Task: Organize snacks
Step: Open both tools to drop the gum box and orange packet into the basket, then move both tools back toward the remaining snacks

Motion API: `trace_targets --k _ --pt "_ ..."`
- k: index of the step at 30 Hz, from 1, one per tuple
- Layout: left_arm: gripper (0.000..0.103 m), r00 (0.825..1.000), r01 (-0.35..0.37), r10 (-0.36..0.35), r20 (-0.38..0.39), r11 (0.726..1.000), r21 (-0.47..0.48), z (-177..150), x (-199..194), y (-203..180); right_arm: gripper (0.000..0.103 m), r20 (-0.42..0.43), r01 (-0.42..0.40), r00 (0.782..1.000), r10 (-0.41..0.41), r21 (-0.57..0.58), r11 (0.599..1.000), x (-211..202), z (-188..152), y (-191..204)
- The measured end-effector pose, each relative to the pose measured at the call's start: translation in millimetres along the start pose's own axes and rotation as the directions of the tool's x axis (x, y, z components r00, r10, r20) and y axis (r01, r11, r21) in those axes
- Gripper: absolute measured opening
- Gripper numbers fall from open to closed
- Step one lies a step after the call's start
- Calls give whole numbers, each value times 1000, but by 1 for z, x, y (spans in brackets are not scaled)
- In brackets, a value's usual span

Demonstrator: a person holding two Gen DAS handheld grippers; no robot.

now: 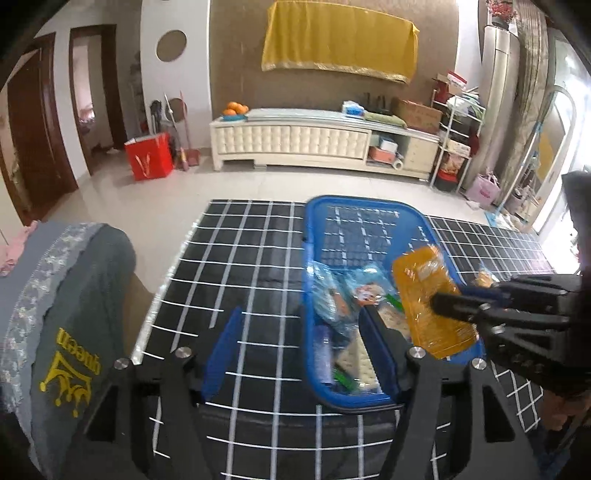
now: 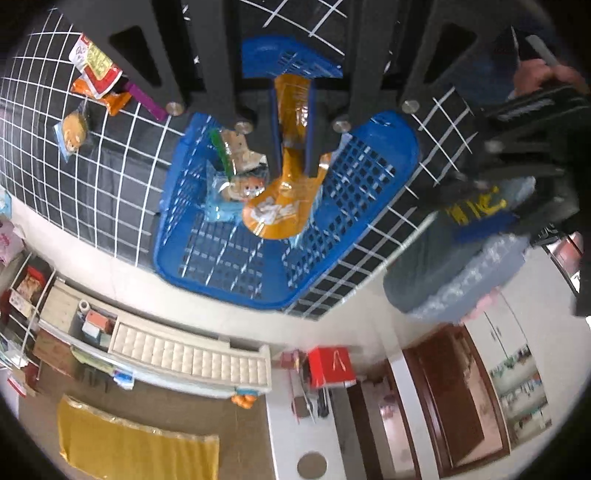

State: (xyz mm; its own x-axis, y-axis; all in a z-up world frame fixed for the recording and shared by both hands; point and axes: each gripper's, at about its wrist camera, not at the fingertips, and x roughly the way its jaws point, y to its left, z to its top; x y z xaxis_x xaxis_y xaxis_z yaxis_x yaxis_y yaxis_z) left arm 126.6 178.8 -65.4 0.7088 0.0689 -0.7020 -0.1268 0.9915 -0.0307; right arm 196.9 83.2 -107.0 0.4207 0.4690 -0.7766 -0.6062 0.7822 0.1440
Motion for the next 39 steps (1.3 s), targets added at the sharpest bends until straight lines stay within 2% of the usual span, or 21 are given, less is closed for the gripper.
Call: trace_targets --k 5,10,13,15,16,18,22,27,36,37,39 --pt "64 999 32 -31 16 999 -43 -7 1 20 15 -74 66 995 -69 -48 997 26 -3 11" --pt "64 1000 23 -23 15 998 -56 -15 4 28 17 -115 113 986 -121 -70 991 36 -8 12" --pt "64 1000 26 -26 9 998 -57 -18 5 27 37 -130 123 983 -132 -73 990 35 -12 13" --pt "64 1000 23 -23 7 998 -61 -18 3 24 80 -117 144 982 -151 -65 987 28 -15 11" --pt "64 1000 27 -27 9 998 -64 -18 2 21 83 -94 160 982 -164 -56 986 22 -17 8" --pt "64 999 33 -33 13 998 -58 -18 -2 15 83 -45 166 985 -167 -28 986 7 -20 3" --pt "64 999 48 -48 7 998 -36 -17 -8 -6 84 -2 147 989 -147 21 989 -22 -28 -13" --pt "64 997 77 -77 14 997 4 -13 -20 -43 86 36 164 985 -167 62 984 -57 -48 -37" --pt "64 987 159 -158 -17 980 122 -10 -20 -144 96 104 220 965 -242 181 958 -121 -97 -102" --pt "69 986 168 -167 -22 977 135 -11 -18 -156 96 107 230 961 -256 204 951 -127 -104 -114" --pt "72 982 188 -186 -30 969 161 -15 -15 -180 96 100 235 959 -264 234 943 -132 -114 -129"
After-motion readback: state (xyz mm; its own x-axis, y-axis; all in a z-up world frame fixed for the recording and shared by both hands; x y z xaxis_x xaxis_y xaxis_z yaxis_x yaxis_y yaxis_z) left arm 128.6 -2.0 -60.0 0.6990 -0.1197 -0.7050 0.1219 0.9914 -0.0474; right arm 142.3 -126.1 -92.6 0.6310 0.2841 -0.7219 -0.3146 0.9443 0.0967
